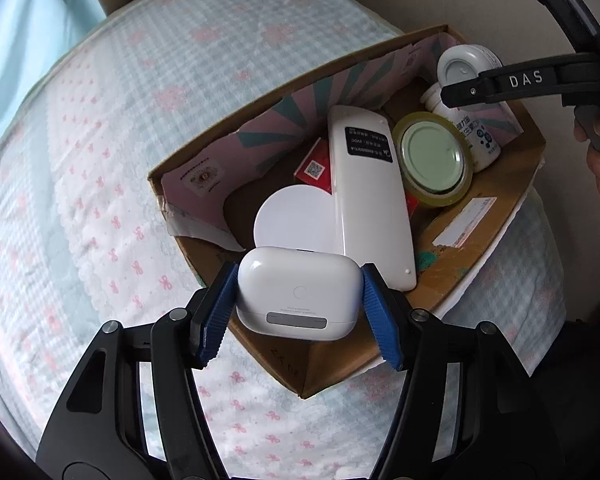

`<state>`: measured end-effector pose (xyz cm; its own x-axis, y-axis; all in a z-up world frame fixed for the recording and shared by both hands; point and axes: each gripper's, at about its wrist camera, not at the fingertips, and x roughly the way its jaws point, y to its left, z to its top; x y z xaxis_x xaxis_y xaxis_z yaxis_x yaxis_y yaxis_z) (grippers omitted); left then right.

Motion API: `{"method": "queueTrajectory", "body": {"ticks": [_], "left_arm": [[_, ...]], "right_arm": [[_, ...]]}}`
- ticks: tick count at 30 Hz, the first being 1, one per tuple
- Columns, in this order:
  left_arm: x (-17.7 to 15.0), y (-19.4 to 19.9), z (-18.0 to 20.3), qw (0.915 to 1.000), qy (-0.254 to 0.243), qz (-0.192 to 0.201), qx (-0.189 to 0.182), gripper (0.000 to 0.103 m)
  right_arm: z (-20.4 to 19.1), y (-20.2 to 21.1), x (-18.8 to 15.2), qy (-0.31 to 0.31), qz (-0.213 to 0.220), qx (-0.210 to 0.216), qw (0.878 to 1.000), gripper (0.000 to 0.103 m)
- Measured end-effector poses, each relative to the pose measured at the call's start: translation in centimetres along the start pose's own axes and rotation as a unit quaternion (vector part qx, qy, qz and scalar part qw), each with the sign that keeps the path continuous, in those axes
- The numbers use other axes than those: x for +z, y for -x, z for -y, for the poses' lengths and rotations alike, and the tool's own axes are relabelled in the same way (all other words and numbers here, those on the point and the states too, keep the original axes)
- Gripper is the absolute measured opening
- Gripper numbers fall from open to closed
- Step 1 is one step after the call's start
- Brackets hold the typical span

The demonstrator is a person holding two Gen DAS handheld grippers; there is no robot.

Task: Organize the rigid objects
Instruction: 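Open both tools to drop the earbud case and small jar into the box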

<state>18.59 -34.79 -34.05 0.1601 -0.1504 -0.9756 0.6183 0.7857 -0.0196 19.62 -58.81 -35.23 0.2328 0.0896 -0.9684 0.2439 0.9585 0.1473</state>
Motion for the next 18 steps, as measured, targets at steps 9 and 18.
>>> {"method": "queueTrajectory", "body": {"ticks": [9, 18], "left_arm": [[0.1, -1.0, 0.2, 1.0, -0.002, 0.005, 0.006, 0.1], [-0.7, 0.2, -0.6, 0.9994, 0.03, 0.015, -0.01, 0.103]], "right_arm": [[0.4, -1.9, 1.5, -0.061, -0.01, 0.061, 0.996, 0.066], [1.2, 0.5, 0.3, -0.12, 0.044, 0.043, 0.991, 0.103]]}}
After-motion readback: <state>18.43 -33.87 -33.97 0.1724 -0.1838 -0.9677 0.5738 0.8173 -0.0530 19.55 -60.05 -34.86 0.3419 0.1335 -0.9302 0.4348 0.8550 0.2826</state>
